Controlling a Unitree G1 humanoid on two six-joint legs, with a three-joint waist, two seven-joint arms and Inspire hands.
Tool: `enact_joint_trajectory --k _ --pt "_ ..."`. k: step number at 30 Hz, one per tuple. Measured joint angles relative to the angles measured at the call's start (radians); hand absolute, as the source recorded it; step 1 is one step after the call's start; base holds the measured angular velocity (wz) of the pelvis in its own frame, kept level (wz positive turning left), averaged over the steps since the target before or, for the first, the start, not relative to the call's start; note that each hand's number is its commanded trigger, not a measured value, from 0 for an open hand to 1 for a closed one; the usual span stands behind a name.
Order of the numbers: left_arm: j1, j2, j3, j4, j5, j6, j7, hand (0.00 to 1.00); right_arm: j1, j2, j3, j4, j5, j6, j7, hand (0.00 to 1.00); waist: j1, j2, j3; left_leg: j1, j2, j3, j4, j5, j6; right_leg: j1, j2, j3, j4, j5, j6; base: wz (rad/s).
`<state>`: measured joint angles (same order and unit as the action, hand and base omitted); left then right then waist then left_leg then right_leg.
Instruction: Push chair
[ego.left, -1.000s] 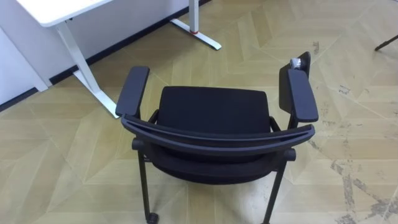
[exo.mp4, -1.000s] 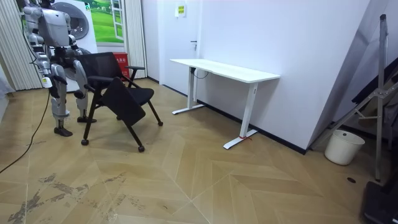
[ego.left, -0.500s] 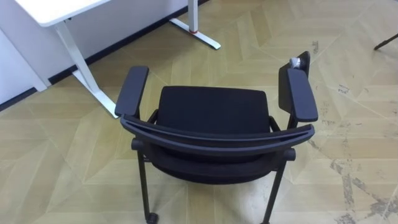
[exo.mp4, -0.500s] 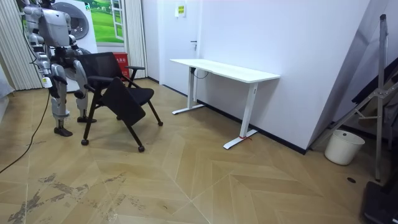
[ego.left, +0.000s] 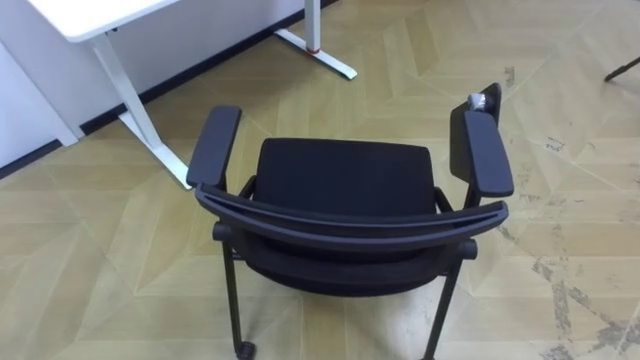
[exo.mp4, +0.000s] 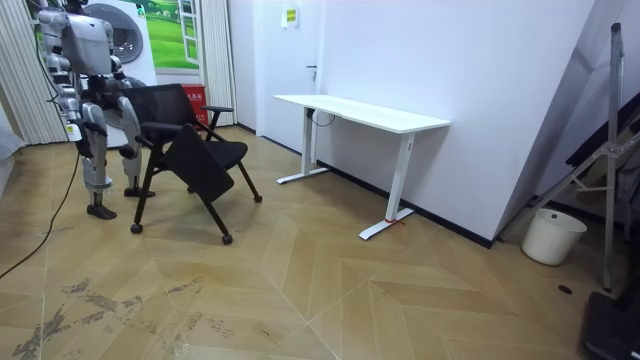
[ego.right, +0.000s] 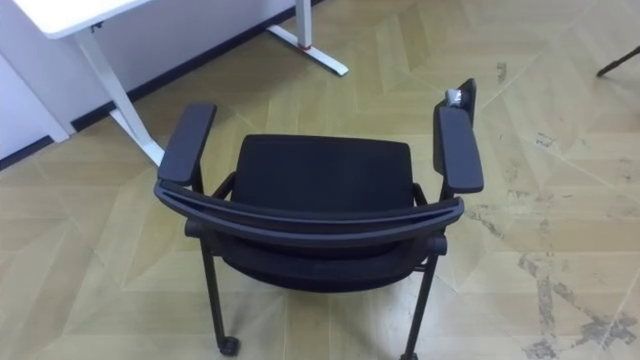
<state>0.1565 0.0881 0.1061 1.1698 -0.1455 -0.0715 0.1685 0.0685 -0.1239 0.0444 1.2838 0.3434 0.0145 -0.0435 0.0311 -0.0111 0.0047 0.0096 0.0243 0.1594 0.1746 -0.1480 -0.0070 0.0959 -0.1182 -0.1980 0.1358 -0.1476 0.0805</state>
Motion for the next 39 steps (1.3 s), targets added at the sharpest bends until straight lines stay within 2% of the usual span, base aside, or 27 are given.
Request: enact_joint_trajectory --k 6,8,14,19,21,24,25,26,27,28,29,30,33,35,37,39 --pt "0.004 0.001 0.019 0.016 0.004 0.001 0.018 0.0 -0.001 0.0 -0.012 0.0 -0.044 -0.001 0.001 0.0 -0.001 0.001 0.0 -0.004 0.001 0.0 0.016 -0.008 0.002 0.01 0.0 -0.001 0.002 0.0 0.0 0.0" --pt "0.01 0.001 0.05 0.014 0.012 0.008 0.026 0.0 0.0 0.0 -0.023 0.0 -0.04 0.0 0.001 0.0 0.001 0.003 0.0007 -0.004 0.001 -0.006 0.024 -0.013 0.003 0.019 -0.001 -0.007 0.002 0.0 0.0 0.06" --pt "0.007 0.019 0.128 -0.035 0.022 0.012 0.177 0.0 0.0 -0.003 -0.031 0.0 -0.037 0.001 -0.009 0.0 0.001 0.009 0.001 0.009 0.001 -0.007 0.032 -0.023 0.004 0.037 -0.001 -0.006 0.002 -0.001 0.001 0.01" --pt "-0.009 0.066 0.129 -0.076 0.031 0.018 0.304 0.0 0.0 -0.016 -0.061 -0.001 -0.036 0.01 -0.03 0.0 -0.003 0.029 0.0002 0.013 0.001 -0.014 0.03 -0.027 -0.001 0.037 -0.001 -0.006 0.0 -0.002 0.003 0.0" --pt "-0.025 0.083 0.13 -0.076 0.054 0.019 0.366 0.0 -0.001 -0.036 -0.062 -0.001 -0.036 0.01 -0.036 0.0 -0.002 0.049 -0.0024 0.011 0.001 -0.008 0.03 -0.023 0.004 0.033 -0.001 -0.006 0.0 -0.002 0.003 0.0" --pt "-0.036 0.086 0.145 -0.094 0.106 0.019 0.421 0.0 0.003 -0.05 -0.068 0.0 -0.037 0.009 -0.047 0.0 -0.005 0.069 -0.0042 0.018 0.001 -0.007 0.03 -0.022 0.003 0.032 -0.001 -0.005 -0.001 -0.002 0.003 0.0" --pt "-0.034 0.087 0.15 -0.111 0.111 0.022 0.431 0.0 0.003 -0.05 -0.068 0.0 -0.037 0.009 -0.047 0.0 -0.006 0.069 -0.0039 0.018 0.001 -0.007 0.03 -0.021 0.003 0.032 -0.001 -0.006 0.0 -0.002 0.003 0.0" --pt "-0.03 0.086 0.158 -0.169 0.111 0.024 0.456 0.0 0.003 -0.049 -0.069 -0.001 -0.039 0.009 -0.047 0.0 -0.006 0.073 -0.0054 0.018 0.001 -0.009 0.03 -0.021 0.002 0.031 0.0 -0.008 0.0 -0.002 0.003 0.05" --pt "-0.033 0.087 0.165 -0.227 0.113 0.02 0.486 0.0 0.001 -0.049 -0.069 -0.002 -0.042 0.009 -0.047 0.0 -0.004 0.068 -0.0028 0.016 0.001 -0.01 0.03 -0.02 0.002 0.031 0.0 -0.009 0.0 -0.002 0.004 0.04" --pt "-0.037 0.087 0.167 -0.247 0.118 0.015 0.502 0.0 -0.002 -0.049 -0.069 -0.004 -0.041 0.008 -0.047 0.0 -0.003 0.069 -0.0034 0.016 0.001 -0.01 0.03 -0.02 0.002 0.031 0.0 -0.009 0.0 -0.003 0.004 0.0" --pt "-0.048 0.09 0.168 -0.272 0.119 -0.005 0.53 0.0 -0.007 -0.049 -0.068 -0.006 -0.04 0.006 -0.047 0.0 0.0 0.069 -0.0049 0.016 0.001 -0.008 0.029 -0.02 0.002 0.03 0.0 -0.007 0.0 -0.003 0.004 -0.05" --pt "-0.058 0.093 0.168 -0.285 0.119 -0.022 0.555 0.0 -0.009 -0.049 -0.068 -0.012 -0.039 0.005 -0.047 0.0 0.001 0.067 -0.0058 0.018 0.001 -0.007 0.027 -0.02 0.002 0.03 0.0 -0.006 0.0 -0.003 0.004 -0.05" --pt "-0.082 0.094 0.167 -0.292 0.12 -0.041 0.594 0.0 -0.01 -0.048 -0.067 -0.016 -0.04 0.0 -0.046 0.0 -0.002 0.063 -0.009 0.018 0.001 -0.007 0.027 -0.02 0.002 0.03 0.0 -0.004 0.0 -0.003 0.005 0.0" --pt "-0.086 0.095 0.166 -0.292 0.124 -0.043 0.608 0.0 -0.01 -0.047 -0.066 -0.015 -0.04 0.0 -0.045 0.0 -0.004 0.06 -0.0096 0.018 0.001 -0.007 0.027 -0.02 0.002 0.029 0.0 -0.003 0.0 -0.003 0.005 0.0" --pt "-0.087 0.095 0.167 -0.305 0.145 -0.043 0.61 0.0 -0.008 -0.044 -0.066 -0.015 -0.04 0.0 -0.041 0.0 -0.004 0.052 -0.0052 0.017 0.001 -0.008 0.027 -0.02 0.002 0.028 0.0 -0.002 0.0 -0.003 0.005 0.0" --pt "-0.081 0.095 0.166 -0.368 0.203 -0.041 0.611 0.0 -0.003 -0.041 -0.066 -0.015 -0.058 0.0 -0.039 0.0 -0.001 0.044 -0.0079 0.01 0.001 -0.012 0.03 -0.021 0.002 0.024 0.0 -0.005 0.0 -0.003 0.005 0.05"
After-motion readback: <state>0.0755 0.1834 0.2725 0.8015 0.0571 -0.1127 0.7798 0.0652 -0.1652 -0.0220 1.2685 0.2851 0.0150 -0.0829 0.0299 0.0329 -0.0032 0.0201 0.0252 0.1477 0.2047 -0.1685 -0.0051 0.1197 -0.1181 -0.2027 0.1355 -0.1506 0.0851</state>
